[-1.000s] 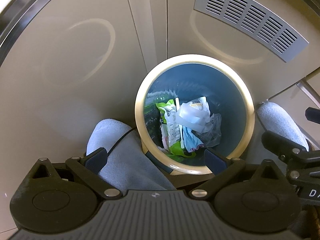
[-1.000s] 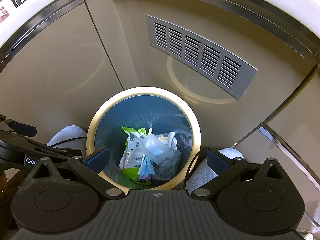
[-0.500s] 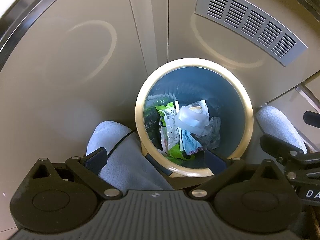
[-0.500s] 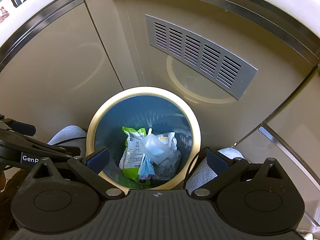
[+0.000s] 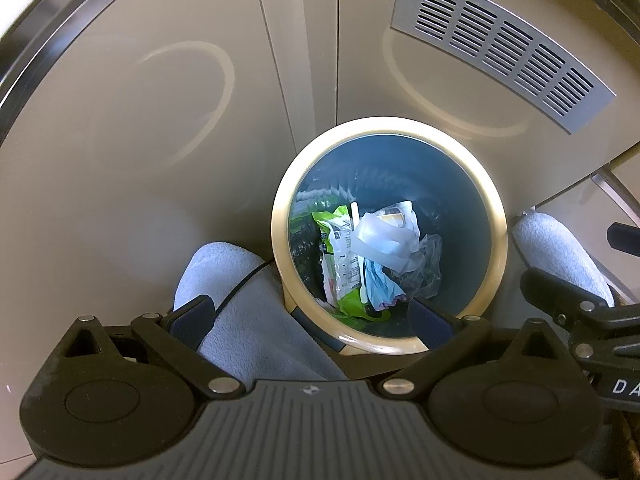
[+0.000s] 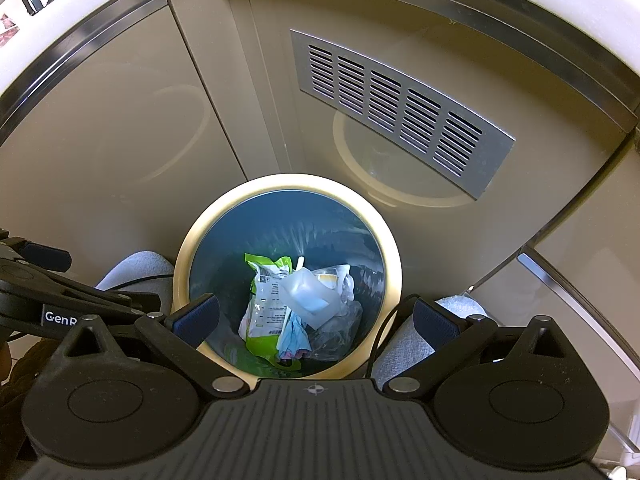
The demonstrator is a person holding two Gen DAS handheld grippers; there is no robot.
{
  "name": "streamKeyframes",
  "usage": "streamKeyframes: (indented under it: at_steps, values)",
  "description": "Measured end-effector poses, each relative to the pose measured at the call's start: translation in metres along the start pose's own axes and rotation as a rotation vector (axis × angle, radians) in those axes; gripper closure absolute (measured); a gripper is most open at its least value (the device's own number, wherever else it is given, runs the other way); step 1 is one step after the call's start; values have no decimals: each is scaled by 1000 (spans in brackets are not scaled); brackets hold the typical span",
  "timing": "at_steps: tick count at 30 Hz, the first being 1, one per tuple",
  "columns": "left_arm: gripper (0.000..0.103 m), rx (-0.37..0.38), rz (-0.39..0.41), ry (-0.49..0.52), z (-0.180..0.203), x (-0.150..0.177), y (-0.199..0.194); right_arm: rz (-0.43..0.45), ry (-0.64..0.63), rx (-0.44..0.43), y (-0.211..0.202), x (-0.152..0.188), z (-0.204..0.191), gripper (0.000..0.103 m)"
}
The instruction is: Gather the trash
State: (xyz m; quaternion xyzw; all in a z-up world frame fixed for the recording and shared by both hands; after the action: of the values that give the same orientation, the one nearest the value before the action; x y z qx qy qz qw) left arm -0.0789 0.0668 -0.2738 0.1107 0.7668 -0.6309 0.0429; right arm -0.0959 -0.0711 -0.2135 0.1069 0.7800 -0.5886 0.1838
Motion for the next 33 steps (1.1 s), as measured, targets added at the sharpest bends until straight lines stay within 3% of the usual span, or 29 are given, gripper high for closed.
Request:
streamKeyframes:
  at_steps: [33]
  values:
    - [0, -20, 1, 6, 1, -1, -1, -2, 14, 4, 0, -1, 2, 0]
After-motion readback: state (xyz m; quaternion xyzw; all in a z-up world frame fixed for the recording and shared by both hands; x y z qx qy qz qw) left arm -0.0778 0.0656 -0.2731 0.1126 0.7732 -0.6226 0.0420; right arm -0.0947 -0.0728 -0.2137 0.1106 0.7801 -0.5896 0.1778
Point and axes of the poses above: each gripper's, at about its wrist camera, not at the fingertips, and y roughly the way its jaws point, z to its right, x to its underside, the point moved 6 cm from there along y, roughly the way its jaws point, and after that the axes turned 7 degrees about -x, right-handed, at the moved point
